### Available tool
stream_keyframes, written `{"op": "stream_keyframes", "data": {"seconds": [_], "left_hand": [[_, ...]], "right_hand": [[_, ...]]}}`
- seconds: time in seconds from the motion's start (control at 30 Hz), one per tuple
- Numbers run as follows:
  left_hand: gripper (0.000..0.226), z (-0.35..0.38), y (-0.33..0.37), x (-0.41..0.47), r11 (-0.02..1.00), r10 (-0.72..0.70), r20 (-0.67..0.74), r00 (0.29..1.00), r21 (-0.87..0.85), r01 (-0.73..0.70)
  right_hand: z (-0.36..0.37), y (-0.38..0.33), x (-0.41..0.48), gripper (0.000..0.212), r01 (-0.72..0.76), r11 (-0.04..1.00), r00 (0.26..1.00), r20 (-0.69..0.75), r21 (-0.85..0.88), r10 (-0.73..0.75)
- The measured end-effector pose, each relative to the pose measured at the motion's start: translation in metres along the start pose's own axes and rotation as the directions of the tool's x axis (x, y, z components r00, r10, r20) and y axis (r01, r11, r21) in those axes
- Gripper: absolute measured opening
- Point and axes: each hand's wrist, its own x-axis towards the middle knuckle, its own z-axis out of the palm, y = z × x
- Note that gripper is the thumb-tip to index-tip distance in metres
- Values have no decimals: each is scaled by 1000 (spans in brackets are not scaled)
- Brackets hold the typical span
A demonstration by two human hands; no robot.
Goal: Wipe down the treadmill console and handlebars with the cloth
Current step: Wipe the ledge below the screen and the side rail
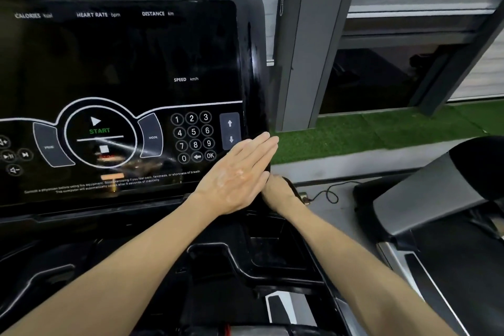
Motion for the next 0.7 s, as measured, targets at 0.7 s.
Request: {"op": "stream_keyframes", "data": {"seconds": [0.7], "left_hand": [[54, -3, 1, 1, 1000, -3, -18, 1000, 14, 3]], "right_hand": [[18, 7, -27, 44, -43, 909, 997, -35, 414, 63]]}}
